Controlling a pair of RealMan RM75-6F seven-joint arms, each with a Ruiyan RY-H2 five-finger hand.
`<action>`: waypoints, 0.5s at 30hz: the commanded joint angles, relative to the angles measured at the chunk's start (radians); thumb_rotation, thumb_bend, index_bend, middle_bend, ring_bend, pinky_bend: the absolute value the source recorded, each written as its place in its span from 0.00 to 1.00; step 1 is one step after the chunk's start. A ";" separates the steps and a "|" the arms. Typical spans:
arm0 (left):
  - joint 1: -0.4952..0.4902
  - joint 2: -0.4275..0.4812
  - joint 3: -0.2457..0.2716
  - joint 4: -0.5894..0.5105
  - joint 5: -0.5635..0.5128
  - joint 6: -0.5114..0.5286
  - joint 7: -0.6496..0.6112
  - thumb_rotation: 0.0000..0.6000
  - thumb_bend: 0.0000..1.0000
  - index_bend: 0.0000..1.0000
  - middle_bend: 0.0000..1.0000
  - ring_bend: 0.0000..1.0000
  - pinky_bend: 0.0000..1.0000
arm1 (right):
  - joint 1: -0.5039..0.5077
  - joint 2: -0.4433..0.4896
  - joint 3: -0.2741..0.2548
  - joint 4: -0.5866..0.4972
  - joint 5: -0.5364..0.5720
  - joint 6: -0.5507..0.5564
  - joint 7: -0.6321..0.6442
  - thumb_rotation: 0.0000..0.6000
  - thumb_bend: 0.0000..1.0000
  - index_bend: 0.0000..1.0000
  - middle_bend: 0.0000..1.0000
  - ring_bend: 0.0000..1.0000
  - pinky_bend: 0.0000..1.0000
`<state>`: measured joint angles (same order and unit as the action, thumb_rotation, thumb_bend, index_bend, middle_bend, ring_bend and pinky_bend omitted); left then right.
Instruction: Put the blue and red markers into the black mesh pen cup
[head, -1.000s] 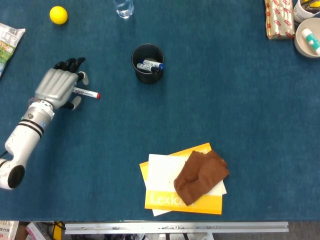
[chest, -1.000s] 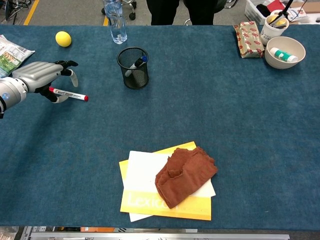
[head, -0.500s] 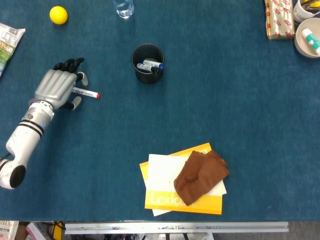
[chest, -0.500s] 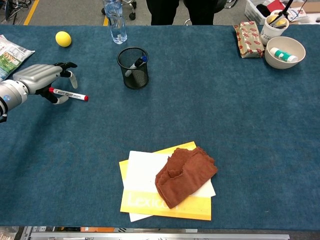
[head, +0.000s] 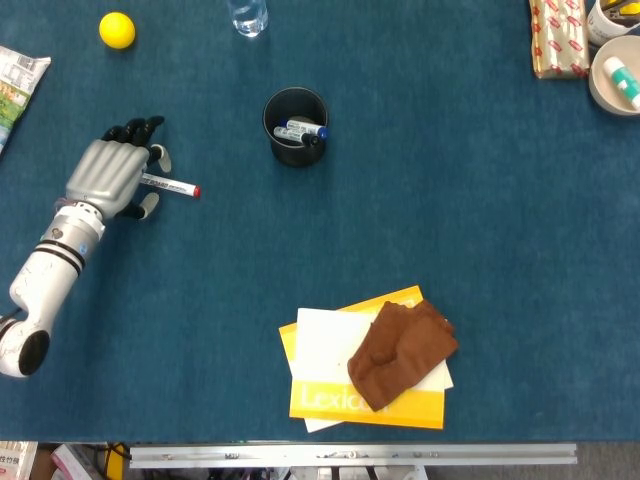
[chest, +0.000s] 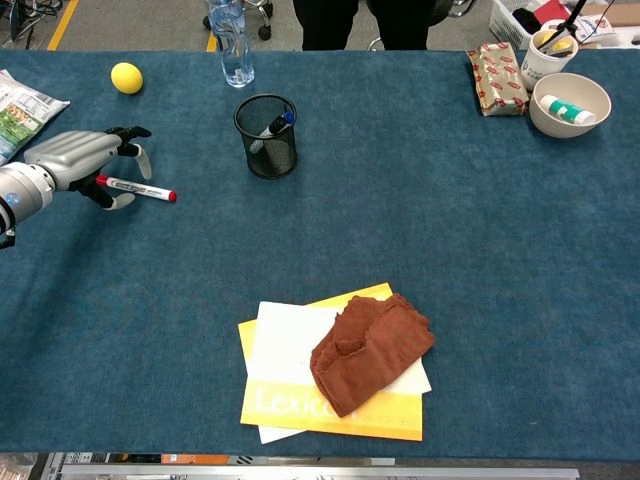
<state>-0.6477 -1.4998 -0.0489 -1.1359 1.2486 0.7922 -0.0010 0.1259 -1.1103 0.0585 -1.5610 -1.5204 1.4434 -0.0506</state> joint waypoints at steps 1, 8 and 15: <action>0.001 -0.005 0.000 0.008 0.003 -0.003 -0.003 1.00 0.36 0.37 0.00 0.00 0.13 | 0.000 0.000 0.000 0.000 0.000 0.001 0.001 1.00 0.00 0.28 0.28 0.29 0.43; 0.006 -0.021 0.002 0.032 0.014 -0.006 -0.016 1.00 0.36 0.37 0.00 0.00 0.13 | -0.001 0.002 0.000 -0.001 -0.001 0.002 0.003 1.00 0.00 0.28 0.28 0.29 0.42; 0.008 -0.032 0.003 0.051 0.029 -0.003 -0.029 1.00 0.36 0.39 0.00 0.00 0.13 | -0.001 0.003 0.001 -0.001 -0.001 0.002 0.004 1.00 0.00 0.28 0.29 0.29 0.42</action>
<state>-0.6394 -1.5318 -0.0463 -1.0849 1.2769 0.7891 -0.0295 0.1253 -1.1074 0.0591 -1.5620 -1.5213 1.4455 -0.0464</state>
